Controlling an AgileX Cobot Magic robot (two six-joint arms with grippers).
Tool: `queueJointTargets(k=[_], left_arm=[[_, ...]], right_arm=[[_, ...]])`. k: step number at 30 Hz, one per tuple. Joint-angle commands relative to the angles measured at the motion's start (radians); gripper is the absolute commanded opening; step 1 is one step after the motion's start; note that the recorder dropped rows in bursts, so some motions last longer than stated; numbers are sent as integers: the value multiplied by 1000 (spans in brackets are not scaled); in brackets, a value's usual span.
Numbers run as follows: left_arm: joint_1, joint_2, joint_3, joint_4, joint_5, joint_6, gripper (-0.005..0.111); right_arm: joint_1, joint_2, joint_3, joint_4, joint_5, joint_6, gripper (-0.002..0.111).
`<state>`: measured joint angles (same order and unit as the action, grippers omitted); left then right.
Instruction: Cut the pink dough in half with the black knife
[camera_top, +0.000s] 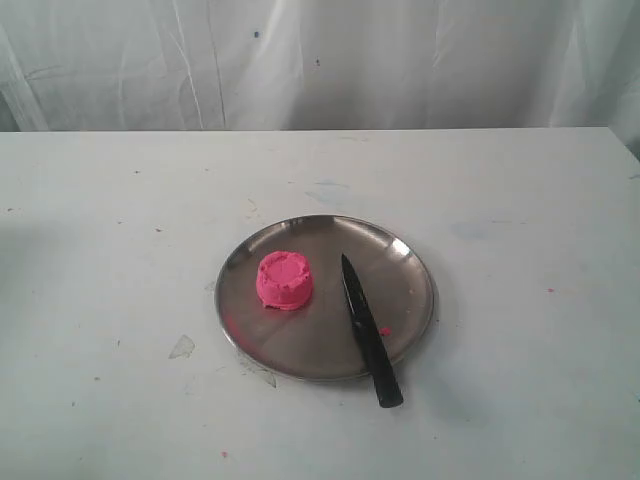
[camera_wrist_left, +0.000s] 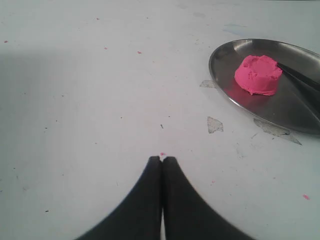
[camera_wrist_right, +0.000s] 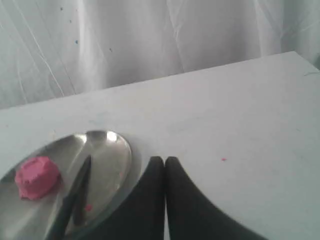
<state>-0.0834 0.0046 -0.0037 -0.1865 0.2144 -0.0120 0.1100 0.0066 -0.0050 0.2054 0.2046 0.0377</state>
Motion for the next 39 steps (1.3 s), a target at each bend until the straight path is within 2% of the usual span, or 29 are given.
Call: queueJointTargets(k=[1, 7, 13, 18, 21, 25, 28, 34, 36, 39], left_arm=[[1, -5, 4, -2, -4, -4, 0], [1, -5, 4, -2, -4, -4, 0], [1, -5, 4, -2, -4, -4, 0], [1, -5, 4, -2, -4, -4, 0], [1, -5, 4, -2, -4, -4, 0], [1, -5, 4, -2, -4, -4, 0], [1, -5, 4, -2, -4, -4, 0], [1, -5, 4, -2, -4, -4, 0], [1, -5, 4, -2, -4, -4, 0], [1, -5, 4, -2, -4, -4, 0]], right_arm=[[-12, -7, 5, 131, -167, 128, 0], [-12, -7, 5, 146, -345, 150, 0], [-12, -7, 5, 165, -438, 165, 0], [-12, -7, 5, 193, -384, 438, 0], [33, -7, -52, 66, -175, 487, 0], [133, -7, -166, 108, 30, 251, 0], [195, 7, -263, 292, 192, -62, 0], [217, 177, -354, 586, 413, -515, 1], [219, 273, -367, 633, 470, -628, 7], [219, 377, -389, 670, 506, -685, 16]])
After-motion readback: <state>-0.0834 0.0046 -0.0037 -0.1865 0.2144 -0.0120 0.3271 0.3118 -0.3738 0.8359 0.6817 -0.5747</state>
